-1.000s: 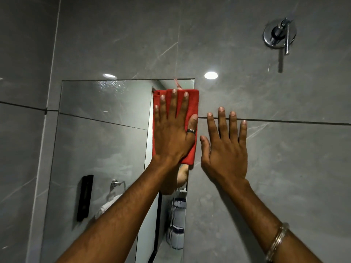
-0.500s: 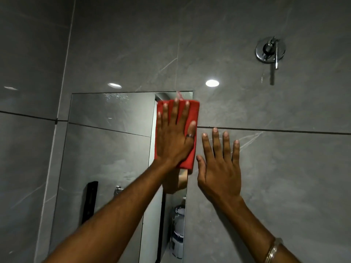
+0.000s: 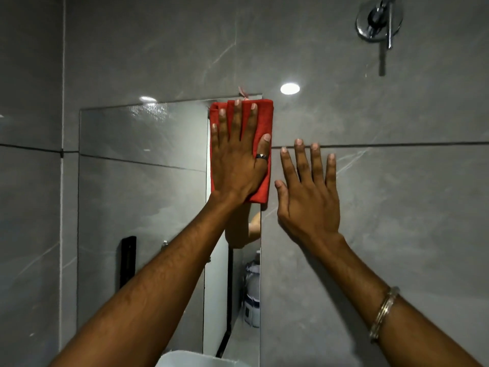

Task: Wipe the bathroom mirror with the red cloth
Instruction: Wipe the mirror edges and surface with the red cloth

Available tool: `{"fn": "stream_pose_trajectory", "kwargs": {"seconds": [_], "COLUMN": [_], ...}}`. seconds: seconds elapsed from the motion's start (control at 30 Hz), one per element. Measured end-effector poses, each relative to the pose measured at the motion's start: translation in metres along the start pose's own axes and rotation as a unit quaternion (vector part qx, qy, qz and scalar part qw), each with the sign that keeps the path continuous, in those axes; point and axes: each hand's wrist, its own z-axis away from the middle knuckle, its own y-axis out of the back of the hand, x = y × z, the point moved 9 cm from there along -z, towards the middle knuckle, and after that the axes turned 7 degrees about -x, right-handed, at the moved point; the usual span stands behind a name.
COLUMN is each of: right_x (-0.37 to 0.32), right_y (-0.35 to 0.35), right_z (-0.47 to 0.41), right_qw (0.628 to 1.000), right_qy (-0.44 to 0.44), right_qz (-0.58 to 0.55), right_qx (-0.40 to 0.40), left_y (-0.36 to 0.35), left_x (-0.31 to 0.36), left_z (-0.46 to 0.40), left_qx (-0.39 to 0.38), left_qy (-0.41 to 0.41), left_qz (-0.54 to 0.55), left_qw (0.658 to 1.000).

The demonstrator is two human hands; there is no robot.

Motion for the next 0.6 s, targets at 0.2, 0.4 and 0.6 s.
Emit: {"fn": "stream_pose_trajectory", "kwargs": {"seconds": [0.2, 0.4, 0.6], "right_x": [-0.011, -0.029, -0.039], "right_y": [-0.004, -0.019, -0.037], "right_z": [0.035, 0.103, 0.179], "right_qw": [1.0, 0.999, 0.997], "right_qy": [0.007, 0.019, 0.039], "right_qz": [-0.014, -0.026, -0.02], "right_qx": [-0.007, -0.038, -0.069], "left_y": [-0.018, -0.05, -0.078], "left_x": [0.001, -0.001, -0.007], "left_z": [0.075, 0.172, 0.261], "left_qx": [-0.009, -0.036, -0.052], "left_qy": [0.006, 0.016, 0.022], "left_qz": [0.014, 0.009, 0.013], "left_qw": [1.0, 0.999, 0.998]}}
